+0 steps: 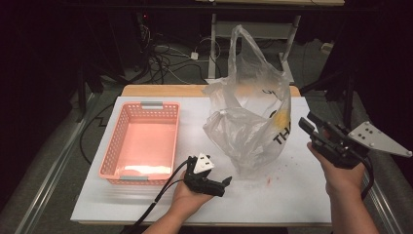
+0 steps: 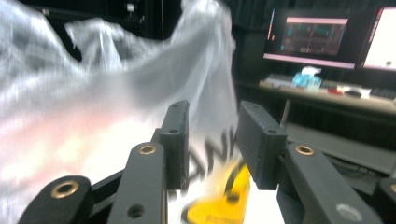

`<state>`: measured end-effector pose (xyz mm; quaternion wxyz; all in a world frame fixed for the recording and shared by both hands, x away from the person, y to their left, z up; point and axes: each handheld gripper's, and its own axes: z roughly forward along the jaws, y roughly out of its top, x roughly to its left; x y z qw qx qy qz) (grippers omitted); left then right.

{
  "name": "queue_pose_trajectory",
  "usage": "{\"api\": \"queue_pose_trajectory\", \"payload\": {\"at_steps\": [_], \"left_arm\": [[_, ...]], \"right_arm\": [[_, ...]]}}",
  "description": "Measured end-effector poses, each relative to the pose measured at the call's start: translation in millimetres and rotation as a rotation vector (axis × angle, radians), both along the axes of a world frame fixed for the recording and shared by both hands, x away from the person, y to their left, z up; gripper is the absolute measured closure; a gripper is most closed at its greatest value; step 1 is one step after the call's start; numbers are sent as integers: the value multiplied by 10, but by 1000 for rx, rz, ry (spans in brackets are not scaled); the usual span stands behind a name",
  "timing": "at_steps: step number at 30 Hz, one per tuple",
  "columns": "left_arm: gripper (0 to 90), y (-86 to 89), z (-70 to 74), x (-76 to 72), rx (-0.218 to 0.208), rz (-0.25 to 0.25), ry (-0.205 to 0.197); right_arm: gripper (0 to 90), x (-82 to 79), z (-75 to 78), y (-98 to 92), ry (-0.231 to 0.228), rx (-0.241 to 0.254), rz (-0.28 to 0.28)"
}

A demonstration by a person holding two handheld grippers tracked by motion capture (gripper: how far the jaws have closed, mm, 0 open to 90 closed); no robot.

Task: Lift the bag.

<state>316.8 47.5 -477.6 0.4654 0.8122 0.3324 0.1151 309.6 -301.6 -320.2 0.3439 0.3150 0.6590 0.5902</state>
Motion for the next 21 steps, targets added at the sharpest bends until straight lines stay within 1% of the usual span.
{"api": "queue_pose_trajectory", "payload": {"at_steps": [3,6,9,10,11,13,14,15,16,17,18,19,21], "left_arm": [[0,13,-30,-12,-5,6,-3],[0,19,-49,-23,7,4,2],[0,29,-51,-59,-10,-3,2],[0,32,-52,-69,-4,-9,3],[0,37,-56,-78,-2,-15,8],[0,46,-62,-97,5,-25,13],[0,48,-60,-110,7,-29,12],[0,58,-52,-125,13,-36,6],[0,66,-47,-134,12,-37,2],[0,76,-42,-144,7,-37,1],[0,90,-37,-152,0,-36,0],[0,102,-37,-160,-10,-33,-2],[0,123,-43,-174,-11,-31,-5]], "right_arm": [[619,22,-175,-6,52,-12,-1],[590,52,-370,2,106,-28,-3],[542,76,-574,21,156,-59,-3],[521,76,-645,27,172,-68,-10],[497,70,-718,28,194,-64,-10],[437,58,-868,36,223,-72,-15],[410,50,-941,42,234,-80,-16],[381,39,-1007,52,257,-88,-19],[348,32,-1081,56,274,-112,-22],[317,26,-1122,62,285,-113,-28],[280,15,-1172,67,309,-121,-29],[252,2,-1218,75,322,-132,-30],[204,-34,-1288,84,337,-150,-34]]}}
